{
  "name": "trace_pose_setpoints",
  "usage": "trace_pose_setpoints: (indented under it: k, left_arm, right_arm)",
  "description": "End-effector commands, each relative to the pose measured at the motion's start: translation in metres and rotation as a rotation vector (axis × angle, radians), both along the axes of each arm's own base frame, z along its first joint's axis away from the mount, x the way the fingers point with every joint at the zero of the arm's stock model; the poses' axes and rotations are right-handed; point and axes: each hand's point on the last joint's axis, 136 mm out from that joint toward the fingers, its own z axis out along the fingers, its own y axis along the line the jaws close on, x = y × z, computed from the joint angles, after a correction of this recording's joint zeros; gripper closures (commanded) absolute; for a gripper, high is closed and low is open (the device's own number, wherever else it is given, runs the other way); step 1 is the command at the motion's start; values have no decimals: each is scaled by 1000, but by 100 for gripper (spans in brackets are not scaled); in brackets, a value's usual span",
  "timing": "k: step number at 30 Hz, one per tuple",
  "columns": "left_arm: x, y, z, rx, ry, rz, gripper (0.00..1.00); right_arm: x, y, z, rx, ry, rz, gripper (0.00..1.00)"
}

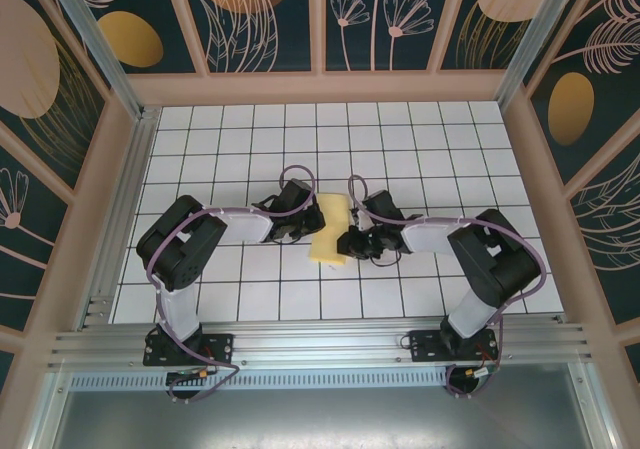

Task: Fold a paper plane with a square sheet of paper (pick it up from the middle)
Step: Fold the square sheet of paper in half at the center of the table.

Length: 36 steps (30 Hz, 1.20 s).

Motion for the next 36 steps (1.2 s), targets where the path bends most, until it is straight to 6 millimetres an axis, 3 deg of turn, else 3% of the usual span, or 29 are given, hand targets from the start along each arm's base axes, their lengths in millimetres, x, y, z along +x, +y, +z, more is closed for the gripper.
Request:
trace_pose_setpoints:
  k: [1, 6, 10, 12, 17, 21, 24, 30, 32, 36]
  left_arm:
    - [-33, 43, -61, 190, 156, 46, 92]
    - [-33, 43, -61, 189, 155, 46, 92]
    - [-34, 44, -61, 190, 154, 48, 92]
    - [-35, 45, -61, 190, 156, 50, 92]
    - [-35, 45, -62, 188, 157, 50, 92]
    - [-35, 45, -62, 189, 157, 48, 92]
    - [-35, 45, -62, 188, 156, 48, 92]
    - [-33, 43, -58, 175, 147, 50, 92]
    - [-32, 42, -58, 172, 145, 49, 92]
    - [-32, 41, -57, 167, 145, 49, 92]
  right_arm:
    - [-21, 1, -9, -13, 43, 44, 83]
    - [-22, -11, -24, -101, 69, 11, 84]
    - [-24, 10, 9, 2, 7, 63, 83]
    - [-26, 14, 15, 19, 0, 74, 83]
    - [-38, 4, -14, -43, 71, 61, 83]
    - [-44, -6, -24, -75, 93, 41, 83]
    - [-36, -6, -15, -56, 81, 25, 84]
    - [5, 7, 57, 36, -111, -25, 82]
    - [19, -1, 60, -1, -144, -82, 82]
    - [33, -8, 43, -82, -124, -132, 83]
